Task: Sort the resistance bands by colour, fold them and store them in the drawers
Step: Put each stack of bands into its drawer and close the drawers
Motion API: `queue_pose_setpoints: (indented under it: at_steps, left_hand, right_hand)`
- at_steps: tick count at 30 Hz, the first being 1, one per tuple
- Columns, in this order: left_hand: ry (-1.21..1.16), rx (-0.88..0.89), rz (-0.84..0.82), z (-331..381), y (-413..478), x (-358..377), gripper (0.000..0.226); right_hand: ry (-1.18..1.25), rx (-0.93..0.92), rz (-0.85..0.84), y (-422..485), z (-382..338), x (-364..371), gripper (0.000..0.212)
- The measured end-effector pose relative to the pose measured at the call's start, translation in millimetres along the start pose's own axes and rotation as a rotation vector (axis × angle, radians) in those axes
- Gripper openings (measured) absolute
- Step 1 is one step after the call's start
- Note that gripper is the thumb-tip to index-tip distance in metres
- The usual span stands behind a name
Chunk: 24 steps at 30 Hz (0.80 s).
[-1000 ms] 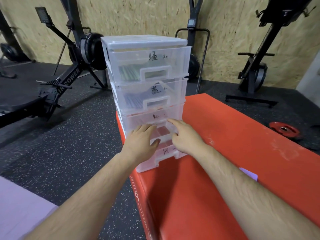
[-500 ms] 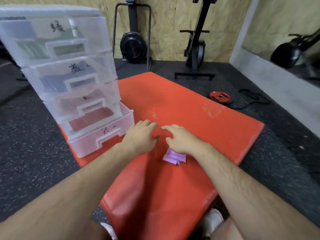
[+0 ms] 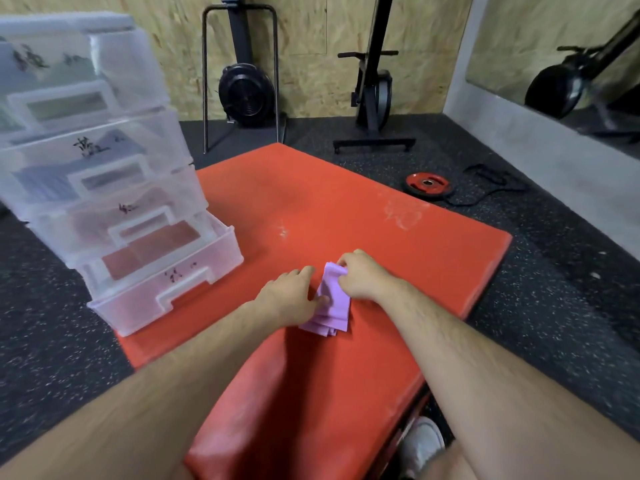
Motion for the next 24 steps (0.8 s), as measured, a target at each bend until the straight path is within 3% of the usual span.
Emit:
queue_pose_setpoints:
  at_steps: [2,5,7,9,12,15,20,22,24]
  left_hand:
    - [-0.151,-0.024,0.004,-3,2,-4,0.074]
    - [-0.489,-0.041,0.012,-5,2,-16,0.093]
    - [-0.696,-0.004,0.0,-4,-2,-27,0.083]
    - [-0.823,0.02,-0.012,-7,-9,-39,0.058]
    - [-0.835,0.016,0.018,-26,-21,-54,0.036]
    - [-0.825,-0.016,0.023,-50,-37,-70,0.04]
    - [-0.761,-0.111,0.118,-107,-72,-104,0.017]
    - [-0.844,-0.137,0.195,-129,-86,-120,0.019]
    - [-0.952,-0.184,0.329,-155,-100,-136,0.036]
  right_hand:
    - [0.034,-0.052,-0.005,-2,-10,-5,0.014]
    - [0.145,-0.162,0.084,-13,-37,-25,0.02]
    - [0.262,-0.226,0.169,-22,-55,-42,0.021]
    - [0.376,-0.285,0.262,-35,-73,-61,0.025]
    - [0.477,-0.343,0.353,-48,-92,-77,0.019]
    - [0.547,-0.339,0.392,-50,-102,-83,0.014]
    - [0.664,-0.289,0.381,-37,-125,-63,0.019]
    - [0.753,-0.308,0.362,-33,-145,-51,0.032]
    - [0.786,-0.328,0.346,-26,-170,-45,0.037]
Point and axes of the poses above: each hand's wrist, its own y-axis towards the middle knuckle, its own x-axis out of the palm, z = x × y, the point moved 8 cm from there along y, towards the middle knuckle, and after that the axes turned 4 degrees about -x, right-handed, at the moved point
